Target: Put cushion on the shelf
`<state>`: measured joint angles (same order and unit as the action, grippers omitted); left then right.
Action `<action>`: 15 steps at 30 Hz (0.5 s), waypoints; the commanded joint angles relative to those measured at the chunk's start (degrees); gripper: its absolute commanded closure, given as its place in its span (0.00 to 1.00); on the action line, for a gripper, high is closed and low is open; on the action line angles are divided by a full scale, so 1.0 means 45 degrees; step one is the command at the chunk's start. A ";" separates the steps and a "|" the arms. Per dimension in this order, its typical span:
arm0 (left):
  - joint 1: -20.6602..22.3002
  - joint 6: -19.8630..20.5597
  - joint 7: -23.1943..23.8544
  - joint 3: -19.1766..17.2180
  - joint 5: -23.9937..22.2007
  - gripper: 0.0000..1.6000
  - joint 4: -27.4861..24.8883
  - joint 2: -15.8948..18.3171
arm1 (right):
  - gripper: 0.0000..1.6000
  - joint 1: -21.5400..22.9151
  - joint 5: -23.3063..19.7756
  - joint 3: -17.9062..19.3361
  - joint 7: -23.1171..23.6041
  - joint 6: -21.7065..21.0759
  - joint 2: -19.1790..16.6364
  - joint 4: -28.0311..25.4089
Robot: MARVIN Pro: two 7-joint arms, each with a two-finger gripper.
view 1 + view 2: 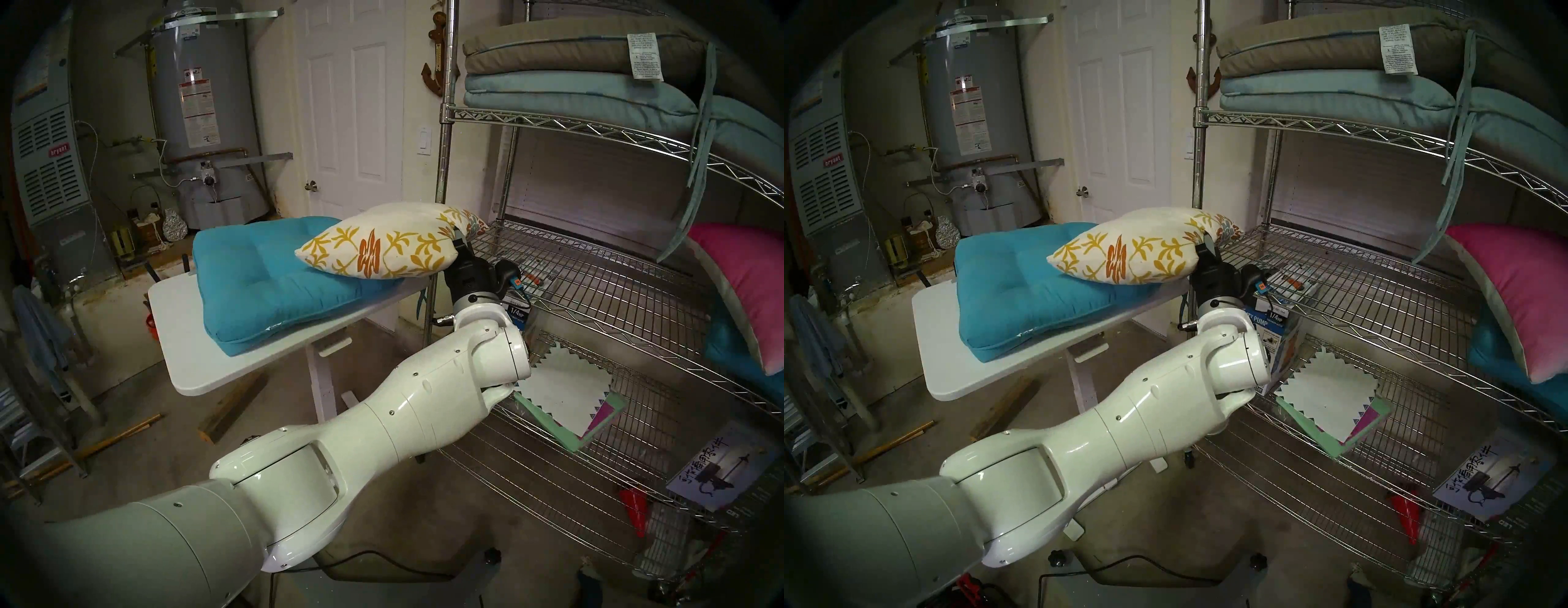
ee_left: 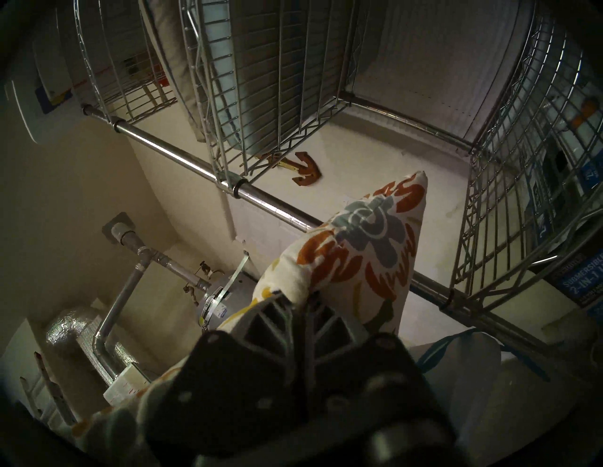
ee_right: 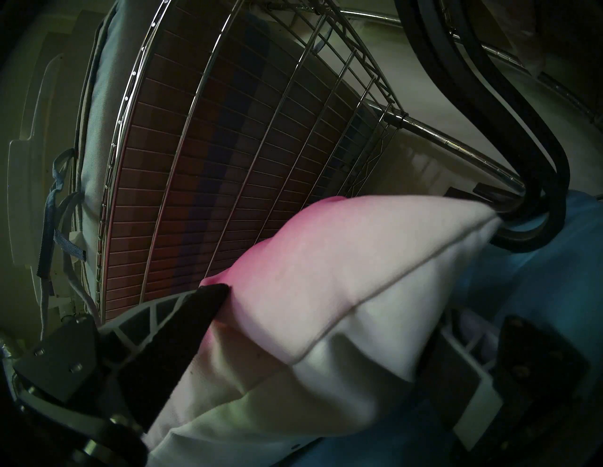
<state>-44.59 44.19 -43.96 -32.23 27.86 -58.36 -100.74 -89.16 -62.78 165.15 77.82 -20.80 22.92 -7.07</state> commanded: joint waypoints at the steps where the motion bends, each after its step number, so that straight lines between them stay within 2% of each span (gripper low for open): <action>1: 0.0990 -0.0508 0.0058 0.0110 0.0138 1.00 0.0332 -0.0701 | 0.00 -0.0098 -0.0002 -0.0033 -0.0026 -0.0047 0.0270 0.0149; 15: 0.1824 -0.1245 0.0360 0.0690 0.0194 1.00 0.1483 -0.1512 | 0.00 -0.0094 -0.0001 -0.0033 -0.0025 -0.0045 0.0267 0.0149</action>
<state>-40.57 40.96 -42.49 -29.82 27.97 -52.04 -104.07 -89.16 -62.78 165.15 77.82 -20.80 22.91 -7.07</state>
